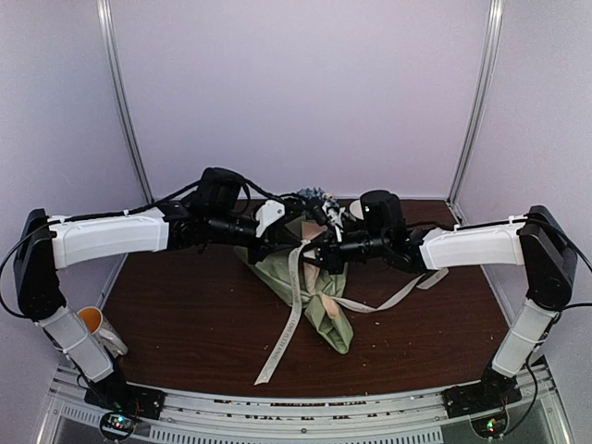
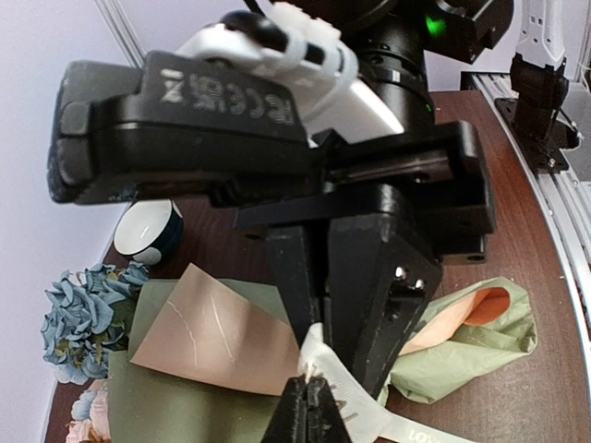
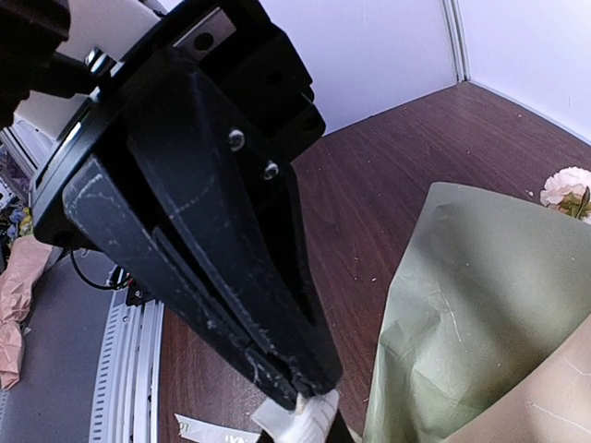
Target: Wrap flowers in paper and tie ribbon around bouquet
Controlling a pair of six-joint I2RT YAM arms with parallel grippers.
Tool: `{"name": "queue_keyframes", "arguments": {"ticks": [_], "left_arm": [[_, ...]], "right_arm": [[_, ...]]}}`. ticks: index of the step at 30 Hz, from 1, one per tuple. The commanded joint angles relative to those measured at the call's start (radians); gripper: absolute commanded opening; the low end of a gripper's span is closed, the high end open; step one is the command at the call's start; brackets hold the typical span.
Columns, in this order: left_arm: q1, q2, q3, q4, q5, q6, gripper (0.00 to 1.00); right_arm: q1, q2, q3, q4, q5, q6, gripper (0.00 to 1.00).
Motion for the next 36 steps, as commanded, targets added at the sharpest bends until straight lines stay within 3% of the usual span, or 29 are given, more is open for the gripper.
{"name": "queue_keyframes", "arguments": {"ticks": [1, 3, 5, 8, 15, 19, 21, 25, 29, 36], "left_arm": [[-0.001, 0.006, 0.040, -0.029, 0.039, 0.026, 0.00], [-0.002, 0.003, 0.043, -0.026, 0.043, 0.008, 0.00], [-0.001, -0.007, 0.032, 0.014, 0.013, -0.030, 0.00], [-0.001, -0.026, -0.011, 0.101, -0.066, -0.108, 0.00], [-0.078, -0.034, -0.175, 0.322, -0.240, -0.180, 0.00], [-0.141, -0.023, -0.212, 0.408, -0.367, -0.159, 0.00], [-0.178, -0.011, -0.223, 0.451, -0.439, -0.116, 0.00], [-0.200, 0.015, -0.248, 0.517, -0.493, -0.125, 0.00], [-0.200, 0.017, -0.302, 0.602, -0.485, -0.123, 0.00], [-0.197, -0.009, -0.385, 0.708, -0.477, -0.114, 0.00]], "right_arm": [[0.002, -0.004, 0.031, -0.029, 0.015, -0.029, 0.00], [0.001, -0.014, 0.043, -0.075, 0.041, -0.051, 0.04], [-0.002, -0.037, 0.045, -0.119, 0.092, -0.071, 0.19], [-0.009, -0.092, 0.022, -0.181, 0.180, -0.105, 0.32], [-0.044, -0.287, -0.012, -0.496, 0.432, -0.187, 0.51], [-0.069, -0.413, -0.091, -0.615, 0.774, -0.104, 0.58], [-0.156, -0.437, -0.109, -0.703, 0.930, -0.001, 0.60], [-0.481, -0.415, -0.145, -0.819, 0.852, 0.150, 0.59], [-0.677, -0.355, -0.193, -0.811, 0.742, 0.223, 0.59], [-0.760, -0.092, -0.008, -0.897, 0.629, 0.225, 0.59]]}}
